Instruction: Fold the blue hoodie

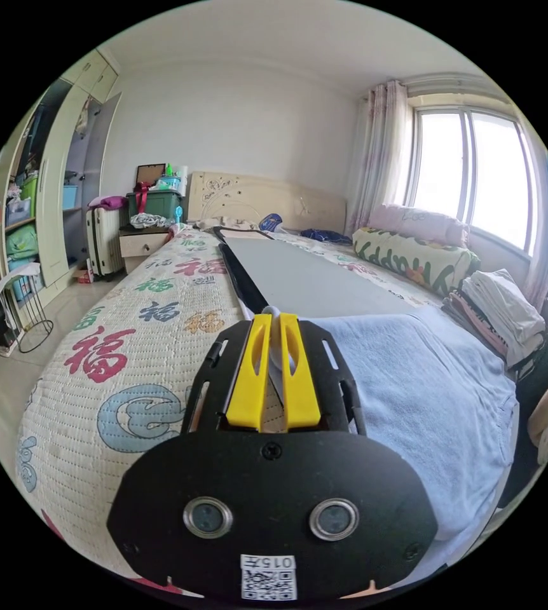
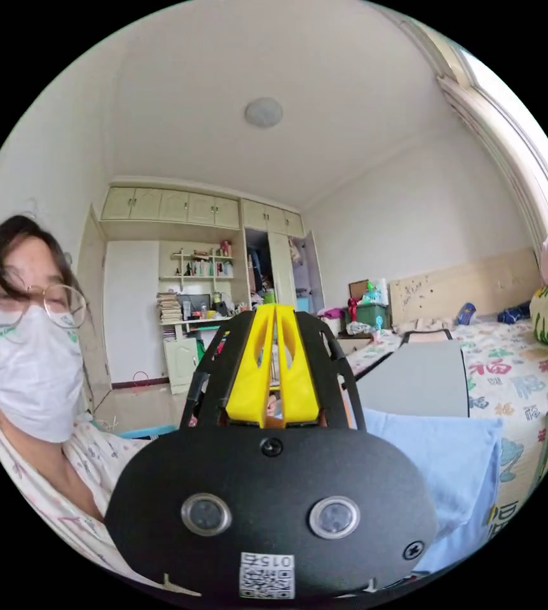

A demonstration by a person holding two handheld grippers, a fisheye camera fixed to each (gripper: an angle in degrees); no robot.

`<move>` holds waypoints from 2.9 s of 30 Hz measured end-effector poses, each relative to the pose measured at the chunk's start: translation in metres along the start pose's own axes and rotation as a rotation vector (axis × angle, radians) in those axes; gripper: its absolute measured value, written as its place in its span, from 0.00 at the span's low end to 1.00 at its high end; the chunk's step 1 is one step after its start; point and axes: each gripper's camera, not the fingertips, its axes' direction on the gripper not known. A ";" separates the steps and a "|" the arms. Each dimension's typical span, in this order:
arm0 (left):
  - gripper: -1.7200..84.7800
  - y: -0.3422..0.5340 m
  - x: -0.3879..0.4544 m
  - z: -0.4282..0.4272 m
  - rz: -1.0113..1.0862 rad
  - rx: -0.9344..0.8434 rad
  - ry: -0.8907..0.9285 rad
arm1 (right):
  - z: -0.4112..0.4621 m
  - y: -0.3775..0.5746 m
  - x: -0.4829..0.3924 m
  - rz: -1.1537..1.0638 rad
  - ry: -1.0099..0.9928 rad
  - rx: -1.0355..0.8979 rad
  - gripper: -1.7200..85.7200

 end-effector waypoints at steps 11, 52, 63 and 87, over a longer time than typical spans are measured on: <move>0.02 0.009 -0.021 -0.001 -0.019 0.012 0.035 | -0.213 0.137 -0.076 -0.099 -0.166 0.522 0.01; 0.02 0.054 -0.085 -0.007 -0.211 0.033 0.241 | -0.296 0.320 0.033 -0.344 -0.312 0.544 0.01; 0.01 0.086 -0.076 -0.020 -0.350 0.148 0.270 | -0.262 0.275 0.170 -0.120 0.023 0.477 0.01; 0.11 -0.040 0.465 0.093 0.576 -0.294 0.333 | -0.094 0.229 0.413 0.223 0.813 -0.473 0.13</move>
